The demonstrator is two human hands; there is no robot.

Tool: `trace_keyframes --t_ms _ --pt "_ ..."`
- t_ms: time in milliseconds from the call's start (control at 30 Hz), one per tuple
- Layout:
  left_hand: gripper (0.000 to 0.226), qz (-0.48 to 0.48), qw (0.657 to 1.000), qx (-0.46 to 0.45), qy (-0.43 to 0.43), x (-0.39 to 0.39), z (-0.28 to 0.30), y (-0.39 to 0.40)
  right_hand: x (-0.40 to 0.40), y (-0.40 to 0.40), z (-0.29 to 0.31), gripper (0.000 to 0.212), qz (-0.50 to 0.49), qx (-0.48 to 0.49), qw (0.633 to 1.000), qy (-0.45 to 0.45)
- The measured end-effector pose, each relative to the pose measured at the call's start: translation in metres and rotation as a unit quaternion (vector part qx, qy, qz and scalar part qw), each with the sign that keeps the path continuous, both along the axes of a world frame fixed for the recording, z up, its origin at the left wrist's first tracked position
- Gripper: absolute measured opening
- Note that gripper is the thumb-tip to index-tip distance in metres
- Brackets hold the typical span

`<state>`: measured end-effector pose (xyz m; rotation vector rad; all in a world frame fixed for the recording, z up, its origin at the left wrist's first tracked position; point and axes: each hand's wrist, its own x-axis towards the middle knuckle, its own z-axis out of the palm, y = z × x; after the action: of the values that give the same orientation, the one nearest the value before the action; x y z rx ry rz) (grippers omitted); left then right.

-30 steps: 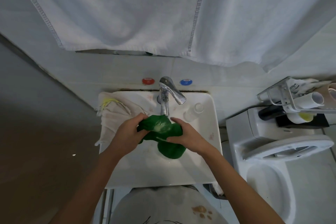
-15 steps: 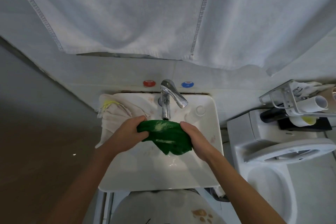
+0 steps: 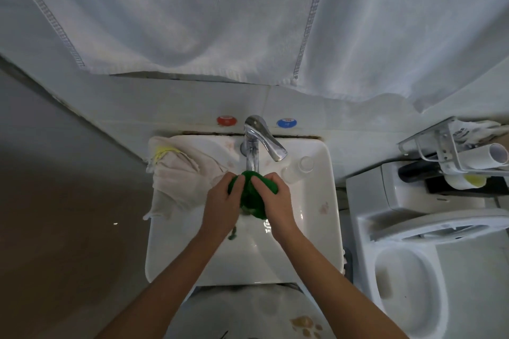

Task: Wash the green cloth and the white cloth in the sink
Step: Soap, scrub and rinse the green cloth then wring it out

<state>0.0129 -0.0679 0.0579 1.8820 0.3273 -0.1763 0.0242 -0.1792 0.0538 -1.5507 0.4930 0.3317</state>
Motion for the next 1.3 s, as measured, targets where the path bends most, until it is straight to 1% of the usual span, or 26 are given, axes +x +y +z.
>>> trace_keyframes --t_ms 100,167,233,267,333,400,467,567,600,667,733,767,867,900,1000,1067,1133,1167,1233,1300 --pt "0.035 0.039 0.999 0.012 -0.024 -0.005 0.006 -0.026 0.005 0.013 0.000 0.019 -0.107 -0.008 0.994 0.011" --pt "0.040 0.084 0.996 0.008 -0.019 0.003 0.005 -0.027 -0.006 0.018 0.002 0.022 -0.100 -0.003 0.995 -0.004" --pt "0.042 0.118 0.992 -0.030 -0.012 0.009 -0.001 -0.024 -0.017 0.020 0.003 0.024 -0.064 -0.005 0.998 -0.022" --pt "0.041 0.123 0.992 -0.035 -0.004 0.007 -0.003 -0.025 -0.016 0.019 0.003 0.027 -0.062 -0.016 0.998 -0.026" --pt "0.038 0.103 0.994 -0.020 0.007 -0.006 0.000 -0.037 0.000 0.012 0.001 0.032 -0.093 -0.040 0.994 -0.031" --pt "0.037 0.087 0.996 -0.011 0.000 -0.012 0.004 -0.044 0.010 0.009 -0.002 0.032 -0.110 -0.046 0.993 -0.020" --pt "0.039 0.110 0.994 0.005 0.004 0.004 0.003 -0.038 0.000 0.013 0.001 0.029 -0.091 -0.041 0.995 -0.017" --pt "0.038 0.135 0.990 -0.017 0.021 0.021 0.002 -0.030 -0.010 0.017 0.007 0.032 -0.066 -0.022 0.998 -0.012" --pt "0.037 0.125 0.992 -0.013 0.014 0.015 0.006 -0.034 -0.004 0.015 0.007 0.032 -0.074 -0.027 0.997 -0.016" --pt "0.036 0.092 0.996 -0.007 -0.014 0.000 0.016 -0.047 0.013 0.010 0.004 0.025 -0.103 -0.024 0.994 -0.014" --pt "0.037 0.103 0.994 0.000 -0.024 0.001 0.016 -0.049 0.011 0.012 0.005 0.018 -0.116 -0.003 0.993 -0.006" --pt "0.037 0.115 0.993 0.009 -0.015 0.010 0.014 -0.045 0.005 0.013 0.006 0.017 -0.113 0.002 0.994 -0.005" --pt "0.034 0.138 0.990 -0.007 0.018 0.025 0.004 -0.033 -0.008 0.015 0.009 0.023 -0.077 0.000 0.997 -0.012" --pt "0.034 0.132 0.991 -0.004 0.016 0.019 0.006 -0.036 -0.004 0.012 0.009 0.024 -0.078 -0.009 0.997 -0.016" --pt "0.037 0.086 0.996 0.012 -0.031 0.001 0.022 -0.049 0.012 0.010 0.009 0.025 -0.114 -0.016 0.993 -0.022" --pt "0.038 0.111 0.993 0.019 -0.027 0.010 0.022 -0.043 0.003 0.015 0.012 0.020 -0.109 -0.005 0.994 -0.026" --pt "0.038 0.153 0.988 -0.015 -0.008 0.025 0.018 -0.033 -0.008 0.020 0.015 0.016 -0.080 0.016 0.996 -0.033" --pt "0.038 0.156 0.988 -0.014 -0.004 0.026 0.018 -0.032 -0.008 0.019 0.016 0.017 -0.075 0.015 0.996 -0.033" --pt "0.039 0.124 0.992 0.016 -0.024 0.015 0.026 -0.043 0.005 0.014 0.015 0.020 -0.094 -0.015 0.995 -0.038" --pt "0.040 0.104 0.993 0.016 -0.052 0.004 0.033 -0.053 0.015 0.010 0.015 0.023 -0.106 -0.034 0.993 -0.035"
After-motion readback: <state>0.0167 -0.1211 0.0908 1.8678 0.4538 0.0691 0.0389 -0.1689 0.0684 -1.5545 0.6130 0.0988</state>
